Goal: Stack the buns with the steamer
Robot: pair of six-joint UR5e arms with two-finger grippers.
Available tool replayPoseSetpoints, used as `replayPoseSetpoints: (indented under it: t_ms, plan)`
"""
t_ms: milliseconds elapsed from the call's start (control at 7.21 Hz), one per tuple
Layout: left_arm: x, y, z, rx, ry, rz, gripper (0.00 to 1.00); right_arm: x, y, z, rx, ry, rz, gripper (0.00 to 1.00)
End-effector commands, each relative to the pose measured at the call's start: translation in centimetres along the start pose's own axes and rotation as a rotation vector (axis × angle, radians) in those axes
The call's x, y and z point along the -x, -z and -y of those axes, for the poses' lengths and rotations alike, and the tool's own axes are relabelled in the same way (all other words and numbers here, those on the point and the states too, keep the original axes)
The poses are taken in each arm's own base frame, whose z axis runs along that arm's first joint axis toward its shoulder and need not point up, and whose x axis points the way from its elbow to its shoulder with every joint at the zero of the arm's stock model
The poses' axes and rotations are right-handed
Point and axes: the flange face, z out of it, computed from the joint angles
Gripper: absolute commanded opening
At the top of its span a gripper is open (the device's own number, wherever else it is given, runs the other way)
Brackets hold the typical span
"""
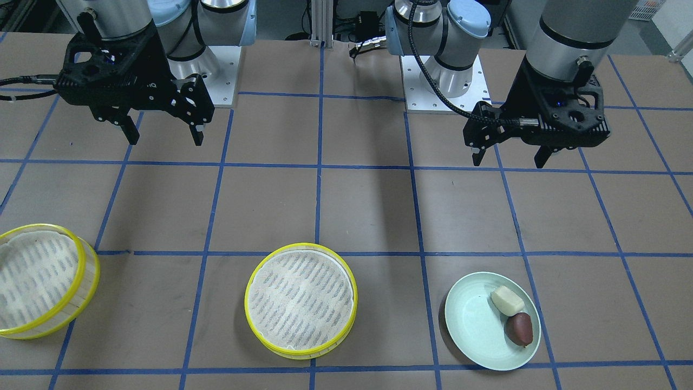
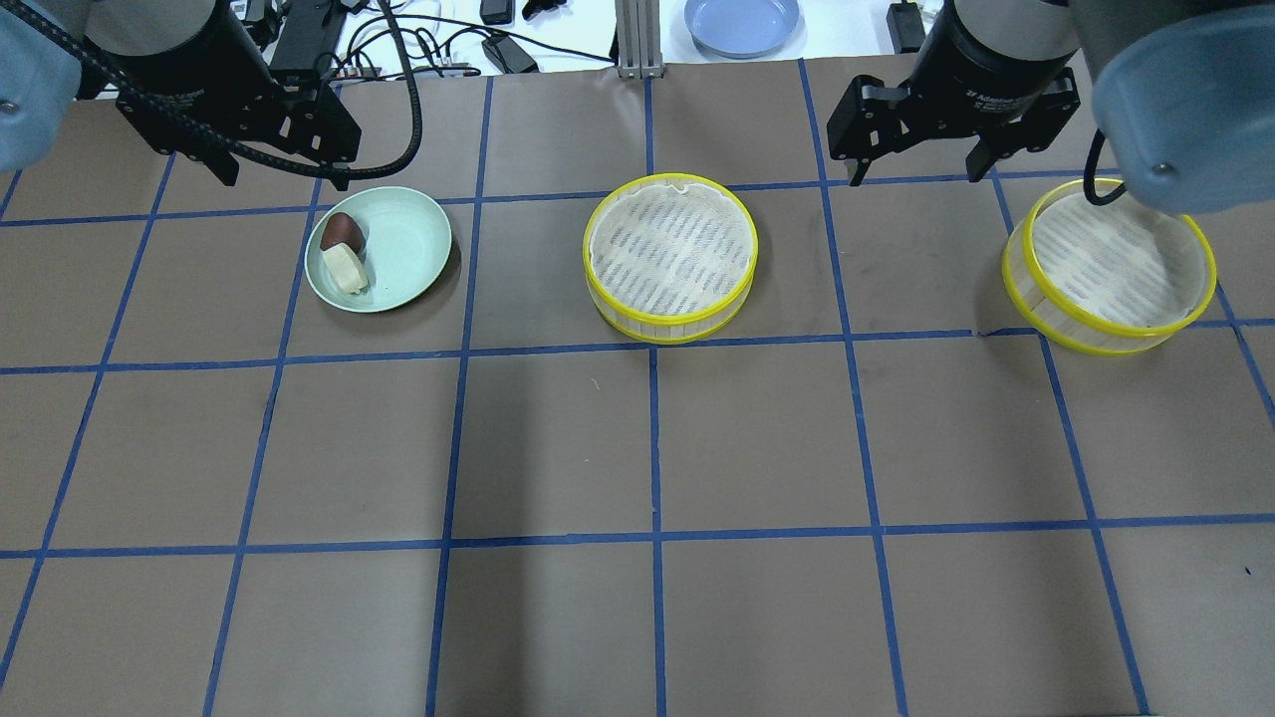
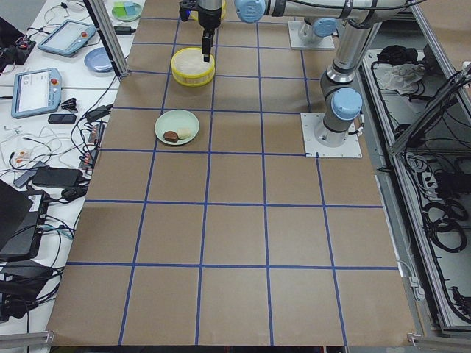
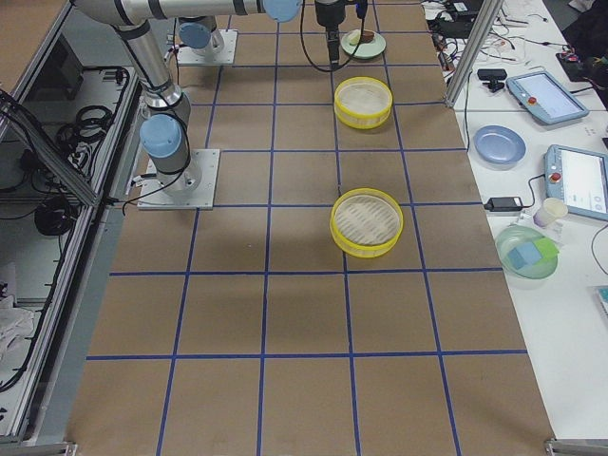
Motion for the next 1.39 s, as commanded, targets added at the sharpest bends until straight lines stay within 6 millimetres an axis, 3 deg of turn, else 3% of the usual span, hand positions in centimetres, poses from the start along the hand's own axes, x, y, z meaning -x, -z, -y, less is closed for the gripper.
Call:
replayPoseSetpoints:
  t_ms: [0, 277, 693, 1248]
  plan:
    - [0.0, -0.1, 0.0, 0.000, 0.000, -0.003, 1.00, -0.1, 0.3, -0.5, 0.015, 0.000, -0.001, 1.00]
    - [1.0, -0.4, 0.2, 0.005, 0.018, 0.003, 1.00, 0.0, 0.2, -0.6, 0.020, 0.001, -0.001, 1.00]
    - [4.3, -4.7, 2.2, 0.040, 0.075, -0.002, 1.00, 0.0, 0.2, -0.5, 0.018, 0.001, -0.001, 1.00]
    - [8.5, -16.3, 5.9, 0.003, 0.146, -0.040, 1.00, 0.0, 0.2, -0.5, 0.014, 0.001, -0.001, 1.00]
